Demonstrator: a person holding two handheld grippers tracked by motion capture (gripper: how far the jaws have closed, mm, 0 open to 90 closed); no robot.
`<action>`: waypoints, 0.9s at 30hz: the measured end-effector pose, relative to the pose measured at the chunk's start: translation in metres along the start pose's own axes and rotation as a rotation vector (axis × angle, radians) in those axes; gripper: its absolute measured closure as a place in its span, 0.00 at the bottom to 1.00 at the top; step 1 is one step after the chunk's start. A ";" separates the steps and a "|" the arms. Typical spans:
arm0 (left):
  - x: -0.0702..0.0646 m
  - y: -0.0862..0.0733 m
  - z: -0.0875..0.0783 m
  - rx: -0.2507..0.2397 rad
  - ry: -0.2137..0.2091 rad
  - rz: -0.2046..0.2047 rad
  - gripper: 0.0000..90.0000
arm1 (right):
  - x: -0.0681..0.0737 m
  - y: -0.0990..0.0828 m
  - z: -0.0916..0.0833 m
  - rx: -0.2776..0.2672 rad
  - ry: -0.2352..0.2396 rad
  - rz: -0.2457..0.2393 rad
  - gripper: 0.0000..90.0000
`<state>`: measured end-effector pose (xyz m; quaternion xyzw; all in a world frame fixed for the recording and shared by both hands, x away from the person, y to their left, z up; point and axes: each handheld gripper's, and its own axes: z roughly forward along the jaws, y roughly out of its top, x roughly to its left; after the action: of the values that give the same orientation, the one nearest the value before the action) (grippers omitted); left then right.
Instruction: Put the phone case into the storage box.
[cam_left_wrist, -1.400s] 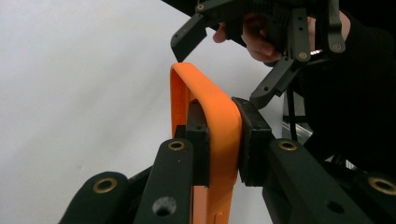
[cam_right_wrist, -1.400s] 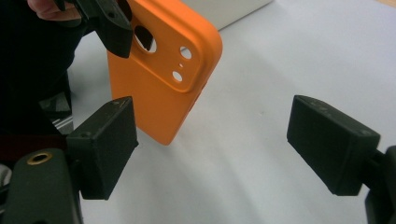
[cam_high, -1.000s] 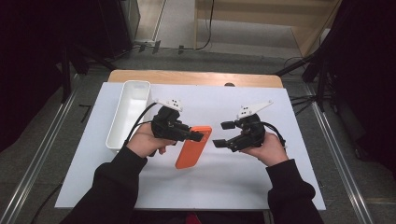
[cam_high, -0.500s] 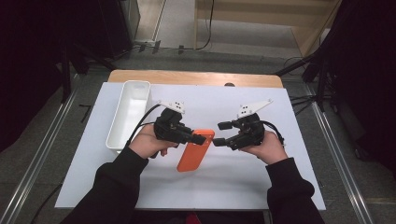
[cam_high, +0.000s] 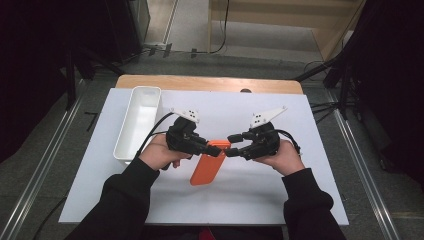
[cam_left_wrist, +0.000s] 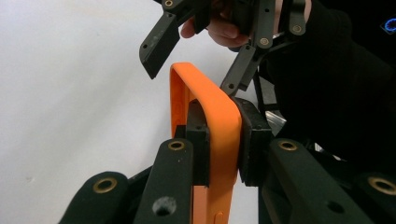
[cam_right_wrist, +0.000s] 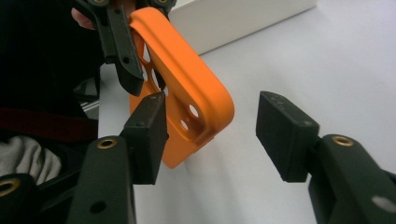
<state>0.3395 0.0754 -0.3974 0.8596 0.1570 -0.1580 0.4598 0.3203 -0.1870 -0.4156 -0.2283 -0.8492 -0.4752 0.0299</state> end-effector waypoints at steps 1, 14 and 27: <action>0.000 0.000 0.001 0.002 -0.005 0.000 0.86 | 0.000 0.000 0.000 -0.001 0.004 -0.003 0.49; 0.002 -0.001 0.005 0.007 -0.028 -0.001 0.86 | 0.001 0.000 0.004 0.005 0.067 -0.027 0.65; 0.007 -0.003 0.000 -0.015 -0.002 0.005 0.84 | -0.002 -0.003 0.003 0.018 0.123 -0.021 0.80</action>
<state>0.3446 0.0778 -0.4031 0.8564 0.1555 -0.1563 0.4669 0.3216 -0.1867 -0.4198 -0.1896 -0.8524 -0.4808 0.0792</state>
